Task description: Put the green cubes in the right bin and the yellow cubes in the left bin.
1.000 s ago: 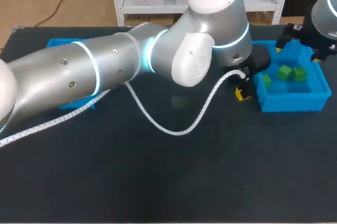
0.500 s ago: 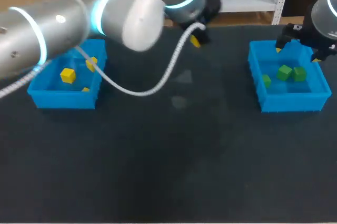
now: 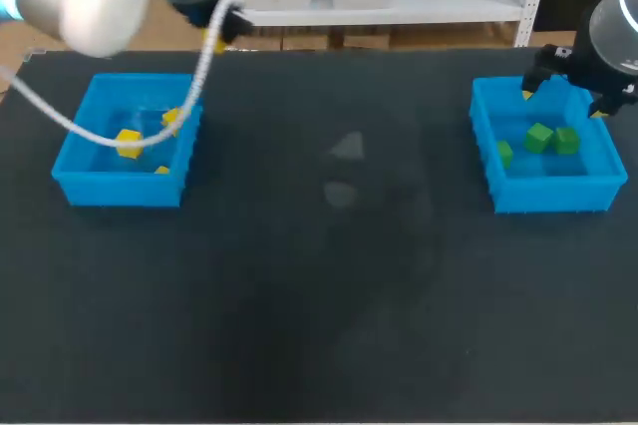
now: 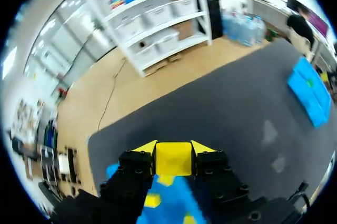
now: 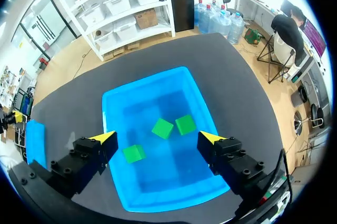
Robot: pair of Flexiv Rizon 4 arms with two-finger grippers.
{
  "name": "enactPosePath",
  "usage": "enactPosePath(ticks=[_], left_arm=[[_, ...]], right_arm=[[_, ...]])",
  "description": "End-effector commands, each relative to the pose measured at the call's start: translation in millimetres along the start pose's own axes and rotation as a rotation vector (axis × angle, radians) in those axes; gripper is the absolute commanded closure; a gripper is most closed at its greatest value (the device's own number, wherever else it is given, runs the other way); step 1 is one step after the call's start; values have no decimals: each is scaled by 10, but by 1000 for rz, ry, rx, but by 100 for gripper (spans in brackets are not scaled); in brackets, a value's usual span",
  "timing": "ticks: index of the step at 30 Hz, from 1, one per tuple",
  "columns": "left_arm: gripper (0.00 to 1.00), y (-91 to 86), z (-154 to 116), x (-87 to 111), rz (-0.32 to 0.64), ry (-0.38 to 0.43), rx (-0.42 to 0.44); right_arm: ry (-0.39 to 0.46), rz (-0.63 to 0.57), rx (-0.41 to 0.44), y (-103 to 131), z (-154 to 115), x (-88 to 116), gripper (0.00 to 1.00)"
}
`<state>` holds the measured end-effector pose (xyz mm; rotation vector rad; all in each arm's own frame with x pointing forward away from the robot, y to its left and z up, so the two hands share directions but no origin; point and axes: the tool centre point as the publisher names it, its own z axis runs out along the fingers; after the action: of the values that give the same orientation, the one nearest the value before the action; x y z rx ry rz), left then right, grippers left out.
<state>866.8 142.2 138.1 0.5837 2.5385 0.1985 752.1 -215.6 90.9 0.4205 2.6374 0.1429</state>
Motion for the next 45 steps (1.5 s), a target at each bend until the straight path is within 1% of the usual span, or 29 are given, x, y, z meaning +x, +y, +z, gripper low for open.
enactPosePath(ticks=[1, 4, 7, 9, 12, 22, 23, 24, 25, 27, 28, 45], left_arm=[[100, 781, -408, 1534, -184, 46, -22], [100, 661, -316, 1715, -196, 82, 6], [100, 591, -240, 1809, -205, 105, 23], [100, 558, -207, 1825, -205, 110, 31], [100, 522, -169, 1791, -197, 115, 34], [100, 495, -136, 1528, -155, 102, 20], [91, 493, -153, 1487, -156, 86, 18], [64, 486, -186, 1445, -161, 65, 27], [0, 473, -245, 1390, -181, 29, 48], [0, 442, -401, 1231, -250, -69, 110], [0, 424, -465, 1140, -303, -93, 143], [0, 424, -465, 1140, -303, -93, 143]], right_arm=[[-8, 1, 1, -9, -10, 21, 0], [-8, 1, 1, -9, -10, 21, 0], [-8, 1, 1, -9, -10, 21, 0], [-8, 1, 1, -9, -10, 21, 0], [-8, 1, 1, -9, -10, 21, 0], [-8, 1, 1, -9, -10, 21, 0], [-8, 1, 1, -9, -10, 21, 0], [-8, 1, 1, -9, -10, 21, 0], [-8, 1, 1, -9, -10, 21, 0], [-8, 1, 1, -9, -10, 21, 0], [-8, 1, 1, -9, -10, 21, 0], [-8, 1, 1, -9, -10, 21, 0]])
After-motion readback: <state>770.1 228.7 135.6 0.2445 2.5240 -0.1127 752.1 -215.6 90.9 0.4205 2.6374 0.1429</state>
